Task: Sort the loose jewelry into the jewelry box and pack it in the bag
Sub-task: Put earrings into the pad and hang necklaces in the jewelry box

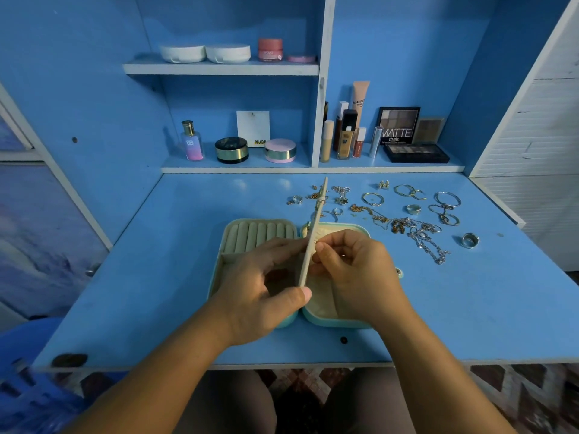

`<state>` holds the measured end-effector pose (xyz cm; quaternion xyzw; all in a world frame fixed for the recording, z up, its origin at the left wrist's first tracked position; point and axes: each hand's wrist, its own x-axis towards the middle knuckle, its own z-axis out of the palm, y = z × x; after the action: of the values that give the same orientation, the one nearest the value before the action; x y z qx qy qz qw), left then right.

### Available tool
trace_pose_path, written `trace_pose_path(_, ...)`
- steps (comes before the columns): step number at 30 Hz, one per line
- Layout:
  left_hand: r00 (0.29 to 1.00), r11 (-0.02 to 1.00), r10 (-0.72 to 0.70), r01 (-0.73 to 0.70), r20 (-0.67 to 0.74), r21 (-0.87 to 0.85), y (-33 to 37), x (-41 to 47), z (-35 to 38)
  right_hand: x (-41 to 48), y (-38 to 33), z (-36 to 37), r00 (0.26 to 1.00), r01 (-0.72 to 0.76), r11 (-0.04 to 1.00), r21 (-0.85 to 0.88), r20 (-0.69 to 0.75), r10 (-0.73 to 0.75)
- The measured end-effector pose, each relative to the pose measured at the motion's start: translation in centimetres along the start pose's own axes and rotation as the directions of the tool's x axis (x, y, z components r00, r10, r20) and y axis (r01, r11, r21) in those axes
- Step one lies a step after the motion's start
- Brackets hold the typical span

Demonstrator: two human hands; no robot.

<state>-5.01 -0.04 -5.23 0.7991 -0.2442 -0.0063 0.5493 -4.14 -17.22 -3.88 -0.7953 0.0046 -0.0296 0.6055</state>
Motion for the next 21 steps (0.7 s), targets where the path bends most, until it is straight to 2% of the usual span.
trace_pose_path(6,0.999,0.997,-0.040,0.039,0.008,0.066,-0.10,0.00,-0.09,0.41,0.00,0.04,0.999,0.040,0.997,-0.064,0.018,-0.039)
trace_pose_path(11,0.998,0.995,-0.060,0.058,0.022,0.084,-0.11,0.09,-0.12,0.73,-0.11,-0.33,0.994,-0.064,0.993,0.099,0.090,0.056)
trace_pose_path(13,0.998,0.994,-0.062,0.060,0.018,0.092,-0.29,0.08,-0.03,0.61,-0.24,-0.48,0.992,-0.070,0.992,0.104,0.109,0.058)
trace_pose_path(17,0.999,0.992,-0.053,0.052,0.012,0.116,-0.69,0.03,0.10,0.27,0.01,-0.37,0.997,-0.050,0.993,0.106,0.063,0.044)
trace_pose_path(21,0.998,0.994,-0.061,0.059,0.016,0.096,-0.69,0.05,0.09,0.37,0.12,0.05,1.000,0.023,1.000,-0.006,0.016,-0.022)
